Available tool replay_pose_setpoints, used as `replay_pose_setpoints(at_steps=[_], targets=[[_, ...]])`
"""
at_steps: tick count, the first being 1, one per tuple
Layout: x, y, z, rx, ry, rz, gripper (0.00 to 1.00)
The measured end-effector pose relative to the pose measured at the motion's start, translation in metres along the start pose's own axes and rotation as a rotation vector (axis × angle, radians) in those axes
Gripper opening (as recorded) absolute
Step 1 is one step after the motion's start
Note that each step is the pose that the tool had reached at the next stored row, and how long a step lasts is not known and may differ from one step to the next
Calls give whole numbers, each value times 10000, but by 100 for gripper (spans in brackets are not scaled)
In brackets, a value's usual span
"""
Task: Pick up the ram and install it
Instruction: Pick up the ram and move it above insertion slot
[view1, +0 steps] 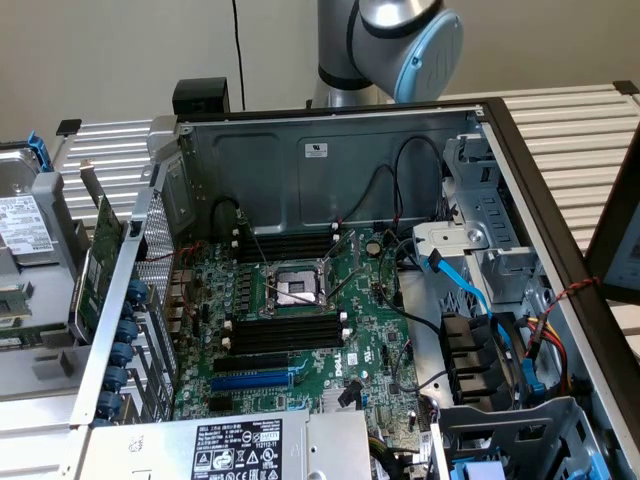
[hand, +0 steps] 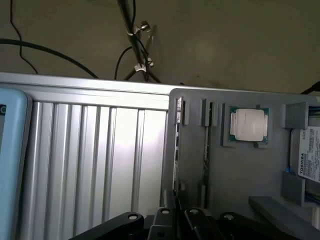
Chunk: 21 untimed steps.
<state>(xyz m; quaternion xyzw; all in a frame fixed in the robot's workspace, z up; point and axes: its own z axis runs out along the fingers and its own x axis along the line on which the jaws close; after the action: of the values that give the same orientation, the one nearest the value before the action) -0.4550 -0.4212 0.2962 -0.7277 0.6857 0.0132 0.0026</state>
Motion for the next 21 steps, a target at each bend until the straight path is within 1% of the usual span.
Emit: replay_pose_setpoints(at_steps=[2, 4, 5, 8, 11, 14, 16, 19, 21], targets=[[23, -29, -91, -5, 0, -24, 13], [37, -62, -174, -10, -18, -68, 13], [42, -89, -199, -15, -21, -81, 13], [60, -178, -267, -66, -23, -104, 13], [77, -268, -337, -103, -25, -118, 13], [96, -342, -428, -118, -27, -135, 13], [110, -383, -501, -115, -51, -151, 13], [134, -436, -608, -111, -120, -181, 13], [150, -478, -677, -111, -135, -193, 13]])
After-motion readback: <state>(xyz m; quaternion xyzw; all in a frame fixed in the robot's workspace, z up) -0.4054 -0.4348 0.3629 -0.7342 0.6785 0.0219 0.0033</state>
